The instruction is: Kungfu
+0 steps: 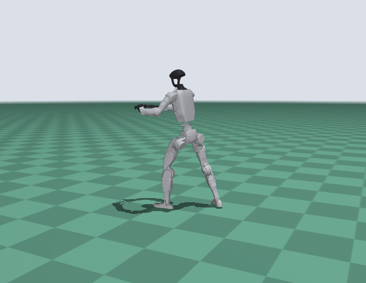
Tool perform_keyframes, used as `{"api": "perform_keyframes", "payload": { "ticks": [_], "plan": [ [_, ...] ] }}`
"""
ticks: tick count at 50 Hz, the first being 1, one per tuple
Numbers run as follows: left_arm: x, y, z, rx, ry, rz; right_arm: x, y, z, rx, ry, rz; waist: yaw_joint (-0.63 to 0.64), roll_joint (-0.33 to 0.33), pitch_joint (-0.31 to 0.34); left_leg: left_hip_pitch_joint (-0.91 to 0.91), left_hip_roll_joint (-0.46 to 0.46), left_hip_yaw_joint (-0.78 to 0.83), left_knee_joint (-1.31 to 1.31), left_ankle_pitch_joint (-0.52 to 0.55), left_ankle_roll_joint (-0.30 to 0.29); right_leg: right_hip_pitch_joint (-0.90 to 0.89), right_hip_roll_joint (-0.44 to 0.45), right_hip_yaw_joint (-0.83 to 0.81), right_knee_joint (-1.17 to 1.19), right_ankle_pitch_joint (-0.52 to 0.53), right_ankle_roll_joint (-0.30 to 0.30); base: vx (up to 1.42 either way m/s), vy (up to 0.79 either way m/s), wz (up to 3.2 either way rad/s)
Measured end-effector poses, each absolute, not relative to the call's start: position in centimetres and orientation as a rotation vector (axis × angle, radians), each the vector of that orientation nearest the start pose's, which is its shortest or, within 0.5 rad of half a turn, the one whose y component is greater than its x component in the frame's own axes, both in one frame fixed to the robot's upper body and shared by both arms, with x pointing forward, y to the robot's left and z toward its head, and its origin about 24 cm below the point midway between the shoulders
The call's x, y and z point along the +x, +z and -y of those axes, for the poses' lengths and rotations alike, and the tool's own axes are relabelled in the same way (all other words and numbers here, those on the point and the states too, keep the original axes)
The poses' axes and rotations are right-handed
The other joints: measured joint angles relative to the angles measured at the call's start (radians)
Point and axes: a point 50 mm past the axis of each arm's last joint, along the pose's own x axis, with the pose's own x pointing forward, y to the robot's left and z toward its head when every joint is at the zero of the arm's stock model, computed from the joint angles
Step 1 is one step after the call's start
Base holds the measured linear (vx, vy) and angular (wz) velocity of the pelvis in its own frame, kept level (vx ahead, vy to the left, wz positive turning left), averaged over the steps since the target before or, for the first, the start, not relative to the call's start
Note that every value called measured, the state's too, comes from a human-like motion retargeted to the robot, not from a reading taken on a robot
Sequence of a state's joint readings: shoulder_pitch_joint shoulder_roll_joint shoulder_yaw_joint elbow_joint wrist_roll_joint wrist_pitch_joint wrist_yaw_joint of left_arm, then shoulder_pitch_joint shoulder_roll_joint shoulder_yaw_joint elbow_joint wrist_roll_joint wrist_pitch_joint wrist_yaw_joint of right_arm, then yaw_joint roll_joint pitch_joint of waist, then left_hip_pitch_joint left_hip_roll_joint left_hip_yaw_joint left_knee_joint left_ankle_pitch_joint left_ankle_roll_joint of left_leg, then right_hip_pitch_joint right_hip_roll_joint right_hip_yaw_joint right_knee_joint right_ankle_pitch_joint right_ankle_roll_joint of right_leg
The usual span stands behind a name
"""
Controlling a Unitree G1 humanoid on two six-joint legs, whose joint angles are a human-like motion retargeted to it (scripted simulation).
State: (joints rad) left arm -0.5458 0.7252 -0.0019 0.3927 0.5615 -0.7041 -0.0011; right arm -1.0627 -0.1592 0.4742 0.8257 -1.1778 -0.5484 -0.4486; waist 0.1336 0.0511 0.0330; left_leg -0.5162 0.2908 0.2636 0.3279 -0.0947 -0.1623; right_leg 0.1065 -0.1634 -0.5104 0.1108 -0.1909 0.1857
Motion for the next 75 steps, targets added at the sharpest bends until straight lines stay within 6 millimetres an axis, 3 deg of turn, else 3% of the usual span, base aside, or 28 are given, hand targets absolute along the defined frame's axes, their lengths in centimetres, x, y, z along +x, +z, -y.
{"api": "perform_keyframes", "payload": {
  "ticks": [5, 8, 10, 15, 18, 21, 24, 27, 30, 32, 36, 40, 45, 50, 55, 59, 61, 63, 65, 68, 70, 73, 75],
  "plan": [
    [30.0, 18.6, -23.4, 1.27, -0.251, 0.734, 33.2, 17.7, -2.2, -1.289, 0.55, 1.307, -0.077, 0.024, 0.009, 0.107, 0.111, 0.157, -0.037, -0.01, -0.022, -0.124, -0.057, 0.03, 0.031, 0.081, 0.024, -0.23, -0.12, -2.36],
    [29.1, 18.5, -24.0, 1.302, -0.253, 0.722, 32.4, 17.7, -3.2, -1.286, 0.588, 1.343, -0.133, 0.053, 0.008, 0.174, 0.172, 0.241, -0.075, 0.004, -0.026, -0.19, -0.072, -0.011, 0.06, 0.081, -0.065, -0.29, -0.32, -2.26],
    [28.7, 18.3, -24.2, 1.314, -0.267, 0.715, 32.3, 17.3, -3.4, -1.277, 0.585, 1.311, -0.176, 0.074, 0.001, 0.205, 0.205, 0.287, -0.095, 0.016, -0.03, -0.2, -0.092, -0.101, 0.076, 0.061, -0.099, -0.26, -0.41, -1.7],
    [28.5, 15.1, -23.0, 1.295, -0.377, 0.629, 31.5, 14.4, -2.7, -1.21, 0.675, 1.207, -0.323, 0.104, 0.014, 0.278, 0.221, 0.348, -0.149, 0.059, -0.041, -0.297, -0.093, 0.031, 0.139, 0.124, -0.072, -0.16, -0.42, -1.0],
    [29.1, 12.5, -21.2, 1.245, -0.425, 0.601, 31.2, 12.2, -0.6, -1.218, 0.738, 1.151, -0.375, 0.128, 0.049, 0.297, 0.239, 0.321, -0.162, 0.116, -0.062, -0.362, -0.088, 0.068, 0.239, 0.072, -0.088, -0.22, -0.4, -0.89],
    [30.0, 9.6, -18.0, 1.175, -0.468, 0.61, 31.1, 9.9, 2.7, -1.258, 0.752, 1.081, -0.445, 0.159, 0.095, 0.248, 0.26, 0.168, -0.148, 0.177, -0.085, -0.454, -0.061, 0.128, 0.36, 0.01, -0.108, -0.27, -0.42, -0.2],
    [31.2, 7.5, -13.9, 1.135, -0.527, 0.65, 31.1, 8.2, 7.0, -1.301, 0.713, 1.014, -0.491, 0.155, 0.112, 0.186, 0.158, -0.017, -0.18, 0.207, -0.1, -0.602, -0.138, 0.169, 0.497, -0.044, -0.113, -0.45, -0.06, 0.07],
    [31.8, 4.9, -9.5, 1.107, -0.572, 0.64, 31.1, 6.5, 10.8, -1.342, 0.666, 0.935, -0.506, 0.13, 0.142, 0.179, 0.081, -0.039, -0.242, 0.192, -0.1, -0.745, -0.21, 0.236, 0.611, -0.083, -0.112, -0.46, 0.08, -0.23],
    [30.6, 1.4, -4.7, 1.039, -0.599, 0.555, 30.4, 4.2, 13.7, -1.402, 0.72, 0.795, -0.564, 0.147, 0.175, 0.167, 0.093, 0.04, -0.298, 0.134, -0.1, -0.833, -0.212, 0.251, 0.691, -0.136, -0.135, -0.2, 0.04, 0.13],
    [29.0, 0.0, -1.8, 0.97, -0.66, 0.511, 29.4, 2.8, 15.8, -1.42, 0.78, 0.7, -0.639, 0.147, 0.148, 0.147, 0.039, 0.053, -0.332, 0.13, -0.1, -0.885, -0.272, 0.278, 0.76, -0.186, -0.133, -0.02, 0.03, 0.86],
    [28.4, -0.4, -0.4, 1.005, -0.741, 0.515, 28.0, 2.1, 17.5, -1.366, 0.732, 0.648, -0.667, 0.173, 0.209, 0.111, 0.07, 0.037, -0.339, 0.163, -0.1, -0.904, -0.233, 0.27, 0.783, -0.209, -0.154, -0.13, 0.07, 0.09],
    [27.0, -0.5, 1.8, 1.051, -0.883, 0.6, 25.0, 0.1, 19.0, -1.269, 0.591, 0.567, -0.644, 0.144, 0.171, 0.108, 0.035, 0.04, -0.332, 0.167, -0.1, -0.925, -0.268, 0.295, 0.822, -0.24, -0.158, 0.05, -0.04, 0.31],
    [25.6, -1.3, 2.2, 1.045, -0.981, 0.618, 22.5, -1.1, 19.2, -1.21, 0.549, 0.511, -0.604, 0.154, 0.153, 0.113, 0.044, 0.049, -0.333, 0.177, -0.1, -0.916, -0.265, 0.293, 0.82, -0.242, -0.157, 0.07, 0.07, 0.0],
    [25.5, -0.9, 1.8, 1.021, -1.016, 0.652, 22.2, -1.3, 18.8, -1.193, 0.517, 0.491, -0.573, 0.172, 0.162, 0.106, 0.045, 0.041, -0.345, 0.176, -0.1, -0.896, -0.253, 0.285, 0.799, -0.227, -0.151, 0.02, 0.13, 0.03],
    [26.3, -0.4, 1.7, 1.102, -1.079, 0.654, 22.4, -1.4, 18.9, -1.159, 0.409, 0.439, -0.538, 0.184, 0.19, 0.066, 0.038, -0.004, -0.335, 0.197, -0.1, -0.841, -0.253, 0.251, 0.75, -0.192, -0.137, -0.01, 0.16, 0.46],
    [28.6, 0.9, 0.4, 1.297, -1.088, 0.659, 21.2, -2.9, 20.9, -1.104, 0.307, 0.216, -0.527, 0.198, 0.217, -0.013, 0.072, -0.007, -0.271, 0.187, -0.1, -0.733, -0.255, 0.16, 0.67, -0.162, -0.124, -0.01, 0.07, 1.05],
    [30.2, 2.1, -1.2, 1.391, -0.995, 0.696, 19.3, -3.9, 22.4, -0.991, 0.272, 0.048, -0.503, 0.211, 0.232, -0.033, 0.151, -0.017, -0.217, 0.162, -0.1, -0.646, -0.196, 0.108, 0.605, -0.15, -0.13, 0.2, -0.08, 0.55],
    [31.6, 3.8, -3.1, 1.425, -0.856, 0.755, 16.7, -4.6, 24.3, -0.796, 0.23, -0.127, -0.469, 0.214, 0.235, -0.036, 0.229, 0.03, -0.165, 0.134, -0.077, -0.568, -0.139, 0.079, 0.529, -0.126, -0.126, 0.3, 0.03, 0.3],
    [32.6, 6.2, -4.9, 1.401, -0.729, 0.826, 13.6, -4.5, 27.0, -0.511, 0.167, -0.302, -0.45, 0.204, 0.22, -0.045, 0.239, 0.066, -0.135, 0.144, -0.05, -0.509, -0.133, 0.069, 0.463, -0.092, -0.099, 0.31, 0.18, 0.71],
    [33.4, 10.2, -6.6, 1.312, -0.619, 0.894, 8.5, -4.5, 30.1, -0.03, 0.023, -0.462, -0.443, 0.185, 0.207, -0.06, 0.19, 0.01, -0.107, 0.174, -0.059, -0.387, -0.141, 0.045, 0.355, -0.033, -0.041, 0.44, 0.45, 1.16],
    [33.4, 13.0, -6.9, 1.236, -0.578, 0.963, 5.4, -4.8, 31.4, 0.214, -0.168, -0.483, -0.447, 0.173, 0.192, -0.089, 0.138, -0.043, -0.053, 0.137, -0.053, -0.291, -0.154, 0.017, 0.271, 0.017, -0.003, 0.51, 0.48, 1.67],
    [32.1, 17.4, -5.6, 1.086, -0.6, 1.122, 2.7, -5.2, 31.9, 0.399, -0.464, -0.409, -0.409, 0.151, 0.144, -0.16, 0.046, -0.1, 0.078, 0.069, -0.04, -0.147, -0.194, -0.055, 0.147, 0.102, 0.05, 0.59, 0.48, 1.62],
    [30.6, 20.2, -4.3, 0.982, -0.637, 1.23, 3.0, -6.6, 30.4, 0.478, -0.588, -0.373, -0.348, 0.142, 0.108, -0.181, -0.013, -0.11, 0.131, 0.025, -0.036, -0.064, -0.218, -0.112, 0.076, 0.153, 0.075, 0.64, 0.61, 1.22]
  ]
}}
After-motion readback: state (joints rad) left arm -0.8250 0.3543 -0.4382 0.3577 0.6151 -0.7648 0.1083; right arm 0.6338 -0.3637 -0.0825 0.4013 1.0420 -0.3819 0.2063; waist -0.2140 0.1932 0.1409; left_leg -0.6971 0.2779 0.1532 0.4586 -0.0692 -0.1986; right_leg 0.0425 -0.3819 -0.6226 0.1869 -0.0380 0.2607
